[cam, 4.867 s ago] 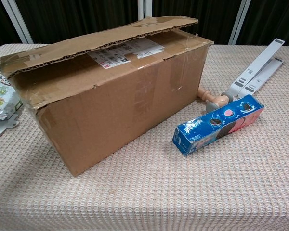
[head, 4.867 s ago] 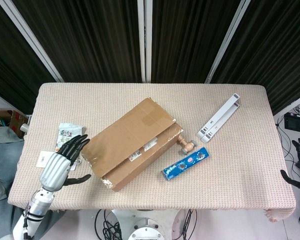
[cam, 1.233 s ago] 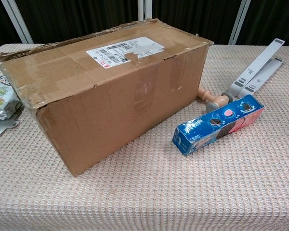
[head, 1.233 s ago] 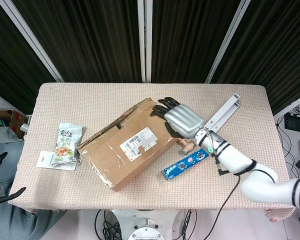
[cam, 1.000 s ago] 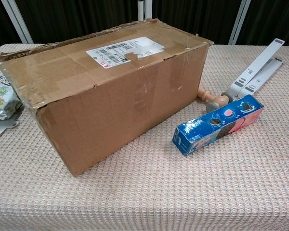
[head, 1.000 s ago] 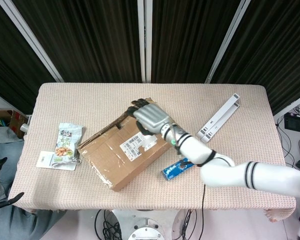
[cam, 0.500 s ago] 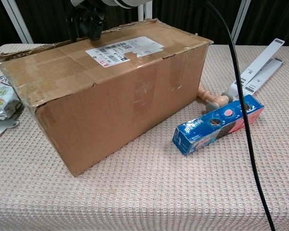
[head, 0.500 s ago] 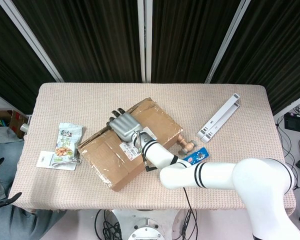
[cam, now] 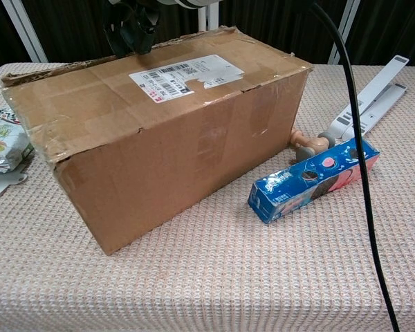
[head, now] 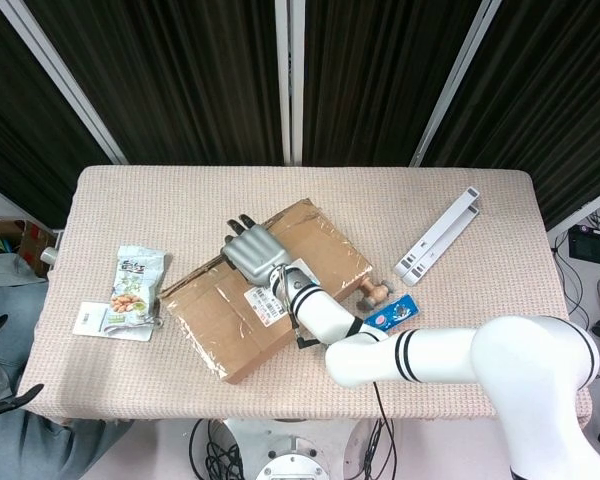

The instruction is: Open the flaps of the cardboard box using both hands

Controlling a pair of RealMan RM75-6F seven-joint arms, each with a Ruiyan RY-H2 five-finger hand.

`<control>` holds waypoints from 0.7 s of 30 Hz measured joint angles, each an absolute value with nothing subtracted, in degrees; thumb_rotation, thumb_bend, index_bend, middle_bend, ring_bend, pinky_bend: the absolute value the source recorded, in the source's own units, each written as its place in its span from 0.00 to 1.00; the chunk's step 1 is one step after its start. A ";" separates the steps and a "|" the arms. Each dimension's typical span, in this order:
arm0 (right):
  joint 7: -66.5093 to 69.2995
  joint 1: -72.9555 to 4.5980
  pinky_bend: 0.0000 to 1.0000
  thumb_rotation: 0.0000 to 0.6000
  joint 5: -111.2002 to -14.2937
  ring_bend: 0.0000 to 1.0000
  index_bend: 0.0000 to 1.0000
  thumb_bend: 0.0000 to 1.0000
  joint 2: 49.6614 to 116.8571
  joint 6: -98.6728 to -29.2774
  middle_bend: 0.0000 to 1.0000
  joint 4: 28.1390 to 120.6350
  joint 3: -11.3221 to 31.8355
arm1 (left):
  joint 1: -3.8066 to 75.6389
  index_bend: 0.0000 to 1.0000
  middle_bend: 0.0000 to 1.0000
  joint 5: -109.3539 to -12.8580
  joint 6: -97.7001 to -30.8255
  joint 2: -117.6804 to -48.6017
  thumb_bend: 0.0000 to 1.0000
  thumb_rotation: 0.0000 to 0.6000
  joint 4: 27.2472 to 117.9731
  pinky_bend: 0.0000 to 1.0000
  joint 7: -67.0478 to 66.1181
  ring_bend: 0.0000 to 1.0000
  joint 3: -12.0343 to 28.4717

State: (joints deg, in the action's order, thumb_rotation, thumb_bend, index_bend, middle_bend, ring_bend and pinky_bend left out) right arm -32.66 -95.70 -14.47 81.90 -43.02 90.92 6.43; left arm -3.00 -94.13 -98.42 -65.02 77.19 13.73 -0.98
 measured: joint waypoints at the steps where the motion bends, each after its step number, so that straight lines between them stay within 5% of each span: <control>1: -32.93 -95.67 0.00 1.00 -14.44 0.00 0.48 0.79 81.71 -43.42 0.36 91.25 6.38 | -2.99 0.07 0.15 -94.12 -98.37 -64.95 0.00 0.70 77.31 0.23 13.67 0.16 -0.98; 21: -35.09 -95.32 0.00 1.00 -14.00 0.00 0.58 0.79 74.52 -45.18 0.49 99.76 8.02 | -2.39 0.07 0.14 -93.66 -96.62 -64.06 0.00 0.71 78.69 0.23 14.75 0.16 -1.08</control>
State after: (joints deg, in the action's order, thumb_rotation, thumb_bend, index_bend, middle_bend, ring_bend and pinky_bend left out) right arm -35.09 -95.32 -14.00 74.52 -45.18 99.76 8.02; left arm -2.39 -93.66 -96.62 -64.06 78.69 14.75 -1.08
